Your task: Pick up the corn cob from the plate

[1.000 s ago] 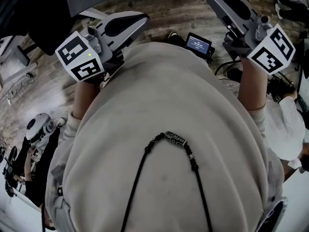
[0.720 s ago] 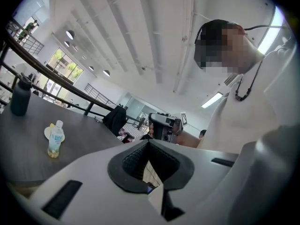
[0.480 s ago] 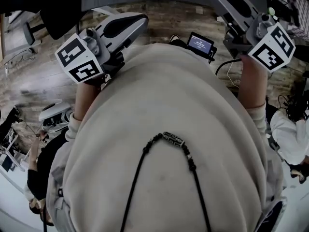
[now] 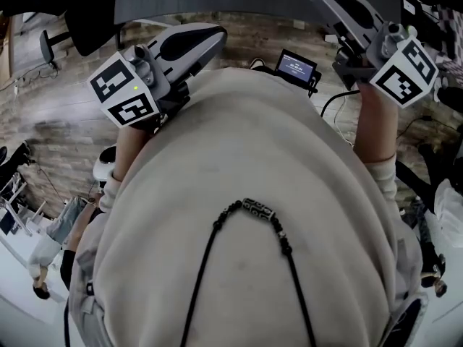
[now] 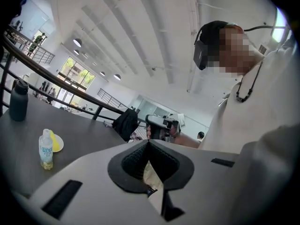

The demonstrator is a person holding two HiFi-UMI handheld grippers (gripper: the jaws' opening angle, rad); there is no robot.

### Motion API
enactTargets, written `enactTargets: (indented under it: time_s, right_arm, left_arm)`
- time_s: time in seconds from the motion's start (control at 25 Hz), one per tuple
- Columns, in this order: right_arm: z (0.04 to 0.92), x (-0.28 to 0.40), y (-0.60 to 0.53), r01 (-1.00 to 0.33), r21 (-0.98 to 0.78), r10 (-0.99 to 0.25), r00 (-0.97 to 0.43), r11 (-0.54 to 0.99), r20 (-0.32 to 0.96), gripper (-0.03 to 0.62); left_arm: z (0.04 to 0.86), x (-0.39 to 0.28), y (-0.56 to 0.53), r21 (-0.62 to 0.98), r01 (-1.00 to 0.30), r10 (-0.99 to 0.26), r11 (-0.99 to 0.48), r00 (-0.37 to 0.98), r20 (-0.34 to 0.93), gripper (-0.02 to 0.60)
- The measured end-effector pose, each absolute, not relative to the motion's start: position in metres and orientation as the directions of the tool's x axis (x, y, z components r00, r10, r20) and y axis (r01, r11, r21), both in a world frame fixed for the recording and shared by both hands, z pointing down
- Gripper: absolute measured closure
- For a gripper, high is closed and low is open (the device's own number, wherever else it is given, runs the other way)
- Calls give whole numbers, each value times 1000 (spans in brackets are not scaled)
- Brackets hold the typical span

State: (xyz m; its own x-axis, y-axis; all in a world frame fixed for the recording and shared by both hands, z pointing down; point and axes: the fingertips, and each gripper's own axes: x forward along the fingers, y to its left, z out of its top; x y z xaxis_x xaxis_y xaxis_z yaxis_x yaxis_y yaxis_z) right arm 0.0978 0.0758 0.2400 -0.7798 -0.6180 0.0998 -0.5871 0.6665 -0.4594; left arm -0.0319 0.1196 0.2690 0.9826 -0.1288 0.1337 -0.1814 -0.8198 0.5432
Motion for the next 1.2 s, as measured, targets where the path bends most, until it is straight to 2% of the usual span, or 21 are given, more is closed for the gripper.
enactTargets:
  time_s: [0.2, 0.36, 0.64, 0.88, 1.2]
  right_arm:
    - [225, 117, 58, -592, -508, -646, -758, 626, 88, 577]
    - [249, 146, 61, -577, -587, -686, -726, 568, 50, 577]
    - [273, 172, 64, -577, -617, -718, -696, 536, 27, 577]
    - [279, 170, 78, -622, -592, -746, -664, 512, 53, 577]
    - [259, 186, 96, -728, -546, -834, -544, 415, 90, 577]
  left_arm:
    - [246, -30, 97, 563, -233, -141, -793, 969, 202, 580]
    - [254, -20, 88, 557, -266, -145, -786, 957, 252, 580]
    - [276, 4, 88, 561, -246, -98, -791, 955, 280, 580]
    - [283, 15, 89, 567, -164, -27, -807, 970, 242, 580]
    - [273, 53, 78, 555, 32, 146, -831, 976, 162, 580]
